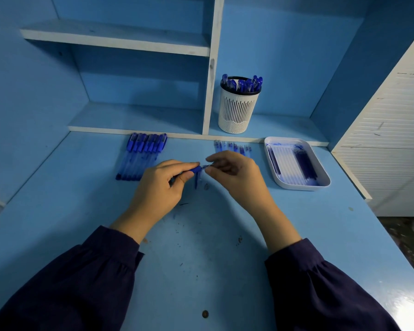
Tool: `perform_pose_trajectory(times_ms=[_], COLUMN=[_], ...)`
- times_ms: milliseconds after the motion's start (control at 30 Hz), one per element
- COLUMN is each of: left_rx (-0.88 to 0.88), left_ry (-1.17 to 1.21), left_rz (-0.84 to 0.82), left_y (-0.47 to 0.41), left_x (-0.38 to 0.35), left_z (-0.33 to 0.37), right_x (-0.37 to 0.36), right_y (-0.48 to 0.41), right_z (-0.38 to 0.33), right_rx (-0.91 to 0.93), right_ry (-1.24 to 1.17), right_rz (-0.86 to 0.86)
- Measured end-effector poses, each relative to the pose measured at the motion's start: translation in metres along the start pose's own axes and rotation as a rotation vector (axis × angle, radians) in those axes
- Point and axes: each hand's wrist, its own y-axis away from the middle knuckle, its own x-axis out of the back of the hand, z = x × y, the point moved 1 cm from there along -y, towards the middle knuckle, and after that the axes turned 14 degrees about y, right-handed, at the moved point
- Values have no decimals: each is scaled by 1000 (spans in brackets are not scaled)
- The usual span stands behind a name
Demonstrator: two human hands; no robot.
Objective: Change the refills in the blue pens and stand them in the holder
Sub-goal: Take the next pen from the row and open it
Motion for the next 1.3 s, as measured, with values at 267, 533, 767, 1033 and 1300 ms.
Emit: perform_pose_trajectory(times_ms=[267, 533, 767, 1033, 1300], left_rx=[6, 13, 7, 19, 60], left_ry=[-18, -36, 5, -11, -41], left_rz=[11, 39, 11, 13, 33], left_y=[0, 0, 0, -1, -1], left_x=[1, -2, -3, -4, -1], left_z=[0, 4, 4, 4, 2], right_x=[9, 8, 1, 17, 19], right_y=[-3, 2, -1, -18, -44], right_z=[3, -4, -6, -2, 7], right_rx=[-39, -49, -160, -197, -196], right_ry=[-63, -228, -396, -546, -661], right_rz=[96, 391, 477, 513, 510])
